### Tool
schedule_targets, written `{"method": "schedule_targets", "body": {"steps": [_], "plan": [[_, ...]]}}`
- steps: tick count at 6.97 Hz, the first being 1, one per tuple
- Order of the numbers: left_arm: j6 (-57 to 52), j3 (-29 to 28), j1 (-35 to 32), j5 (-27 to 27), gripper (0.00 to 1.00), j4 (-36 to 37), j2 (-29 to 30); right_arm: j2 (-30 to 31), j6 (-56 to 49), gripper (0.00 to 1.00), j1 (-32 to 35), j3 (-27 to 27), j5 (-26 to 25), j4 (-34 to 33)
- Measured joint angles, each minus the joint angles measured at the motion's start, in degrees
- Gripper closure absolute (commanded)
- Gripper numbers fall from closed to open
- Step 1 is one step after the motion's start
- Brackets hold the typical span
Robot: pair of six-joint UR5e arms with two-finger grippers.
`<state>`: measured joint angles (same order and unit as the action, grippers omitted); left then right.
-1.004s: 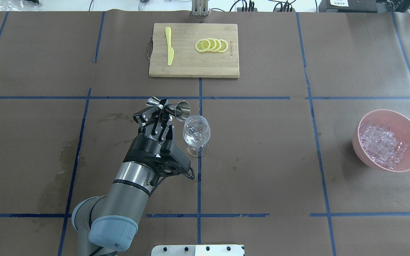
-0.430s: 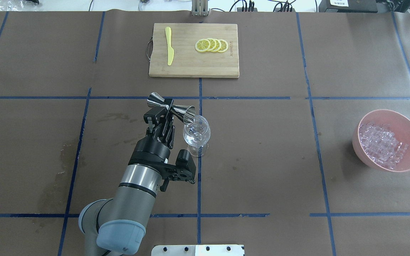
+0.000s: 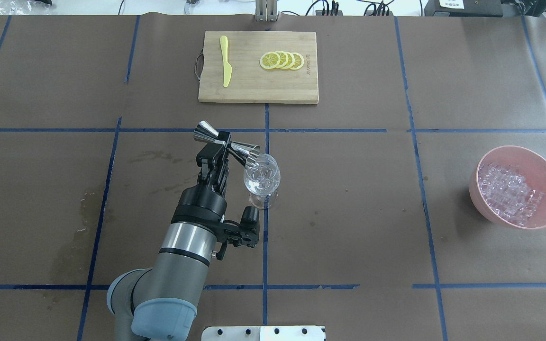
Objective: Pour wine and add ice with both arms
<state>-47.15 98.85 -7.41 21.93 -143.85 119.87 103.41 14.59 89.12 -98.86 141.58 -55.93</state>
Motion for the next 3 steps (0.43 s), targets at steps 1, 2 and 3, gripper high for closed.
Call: {"method": "schedule_targets", "body": {"steps": [1,2,3], "plan": [[-2.48,-0.03,0.31,-1.06,1.00,0.02,0.00,0.05,0.00,0.00,0.00,0.04,0.01,0.04],[-4.61,-0.22,0.68,-2.06,1.00,0.00,0.09,0.09,0.00,0.00,0.00,0.06,0.01,0.09],[-5.77,-0.62,0.97,-2.73,1.00,0.00,0.35,0.10,0.00,0.00,0.00,0.07,0.01,0.11]]}}
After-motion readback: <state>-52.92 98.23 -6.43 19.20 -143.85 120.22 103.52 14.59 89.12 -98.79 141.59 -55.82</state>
